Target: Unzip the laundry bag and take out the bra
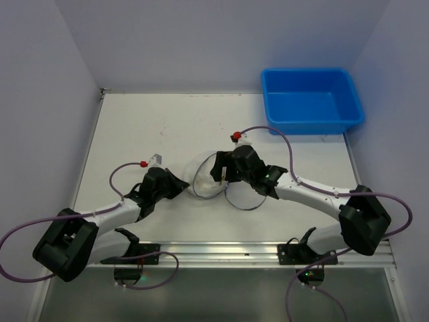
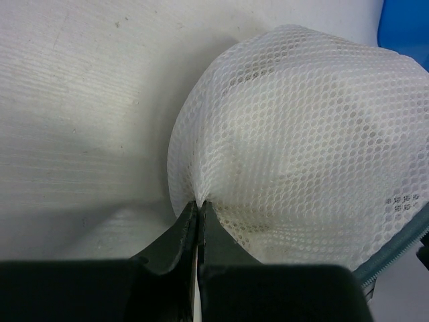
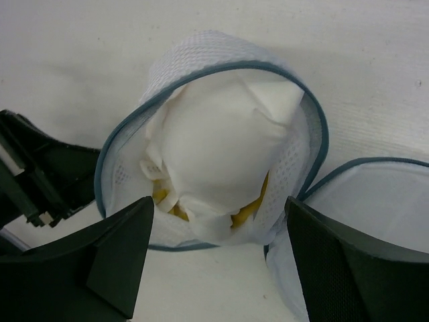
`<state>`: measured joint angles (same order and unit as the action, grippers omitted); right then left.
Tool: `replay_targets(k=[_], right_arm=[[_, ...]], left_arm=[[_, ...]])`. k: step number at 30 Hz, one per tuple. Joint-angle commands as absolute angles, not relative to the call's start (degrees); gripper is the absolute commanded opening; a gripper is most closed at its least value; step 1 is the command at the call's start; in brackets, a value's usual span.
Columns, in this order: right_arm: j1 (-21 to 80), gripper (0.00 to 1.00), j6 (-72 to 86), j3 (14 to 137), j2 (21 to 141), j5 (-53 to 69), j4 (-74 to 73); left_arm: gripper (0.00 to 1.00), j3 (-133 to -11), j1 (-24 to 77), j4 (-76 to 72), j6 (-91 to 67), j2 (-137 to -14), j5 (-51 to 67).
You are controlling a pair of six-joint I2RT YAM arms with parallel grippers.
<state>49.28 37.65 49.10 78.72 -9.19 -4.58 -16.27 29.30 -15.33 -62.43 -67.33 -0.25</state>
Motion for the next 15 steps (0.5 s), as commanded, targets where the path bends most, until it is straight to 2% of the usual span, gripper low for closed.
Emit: replay_targets(k=[1,15], right_arm=[[47.64,0.8,39.46,51.94,80.15,-8.79,2.19],[45.97,0.8,37.97,53.61,87.8,-5.01,6.33]], left_arm=[[0.0,-16.53,29.53,-14.59,-62.75,-66.18,-1.14],[0.0,-16.0,29.53,-15.64,-62.67,-66.71,-0.44]])
